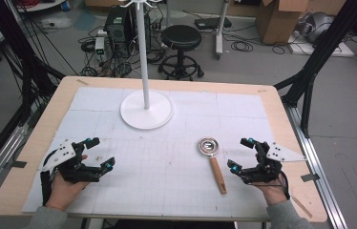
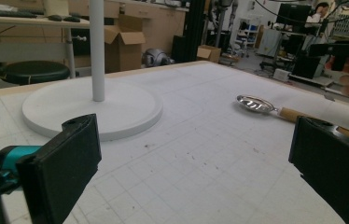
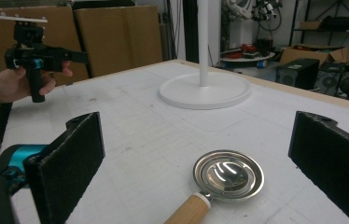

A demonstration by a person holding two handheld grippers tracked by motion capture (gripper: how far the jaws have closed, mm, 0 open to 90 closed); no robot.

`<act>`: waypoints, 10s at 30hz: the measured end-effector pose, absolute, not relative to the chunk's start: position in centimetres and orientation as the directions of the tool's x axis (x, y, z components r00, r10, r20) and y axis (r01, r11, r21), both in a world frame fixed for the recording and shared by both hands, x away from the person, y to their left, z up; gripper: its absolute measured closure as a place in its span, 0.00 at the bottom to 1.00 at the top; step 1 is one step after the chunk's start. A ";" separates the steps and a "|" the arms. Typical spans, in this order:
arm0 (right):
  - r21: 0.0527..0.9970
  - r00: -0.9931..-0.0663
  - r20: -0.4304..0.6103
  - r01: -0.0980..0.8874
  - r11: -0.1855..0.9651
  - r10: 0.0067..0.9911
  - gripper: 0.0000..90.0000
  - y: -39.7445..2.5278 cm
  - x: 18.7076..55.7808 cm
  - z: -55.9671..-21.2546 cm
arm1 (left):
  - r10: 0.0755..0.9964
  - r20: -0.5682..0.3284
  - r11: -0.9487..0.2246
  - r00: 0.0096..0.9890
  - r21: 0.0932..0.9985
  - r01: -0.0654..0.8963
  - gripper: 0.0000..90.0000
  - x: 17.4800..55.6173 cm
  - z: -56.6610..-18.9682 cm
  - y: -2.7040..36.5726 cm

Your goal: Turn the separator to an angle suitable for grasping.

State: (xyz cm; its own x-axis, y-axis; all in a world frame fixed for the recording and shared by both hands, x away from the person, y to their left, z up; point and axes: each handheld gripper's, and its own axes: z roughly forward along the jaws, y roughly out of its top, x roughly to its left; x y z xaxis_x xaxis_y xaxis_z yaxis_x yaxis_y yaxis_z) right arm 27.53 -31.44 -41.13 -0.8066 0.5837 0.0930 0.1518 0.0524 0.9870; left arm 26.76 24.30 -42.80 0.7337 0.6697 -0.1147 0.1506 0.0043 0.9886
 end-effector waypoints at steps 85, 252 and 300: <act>0.801 -0.856 0.129 0.388 0.456 0.501 1.00 -30.3 28.3 -45.0 | 0.663 -0.095 -0.040 0.743 0.986 0.162 0.03 27.3 -43.0 23.5; 0.671 -0.819 0.056 0.454 0.586 0.571 1.00 -23.1 35.1 -43.8 | 0.681 -0.089 -0.103 0.727 0.971 0.216 0.03 27.2 -43.4 23.2; 0.773 -0.856 0.098 0.387 0.503 0.508 1.00 -26.4 26.3 -43.3 | 0.681 -0.103 -0.067 0.725 0.977 0.202 0.03 27.7 -43.4 23.0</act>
State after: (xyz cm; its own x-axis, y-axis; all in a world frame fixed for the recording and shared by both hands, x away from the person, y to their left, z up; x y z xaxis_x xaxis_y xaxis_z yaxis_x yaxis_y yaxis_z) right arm 26.35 -26.41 -43.33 -0.8559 0.5077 0.0982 0.3871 0.5031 0.7727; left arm 27.67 23.01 -43.44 0.7248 0.6812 -0.1031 0.2016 -0.0666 0.9772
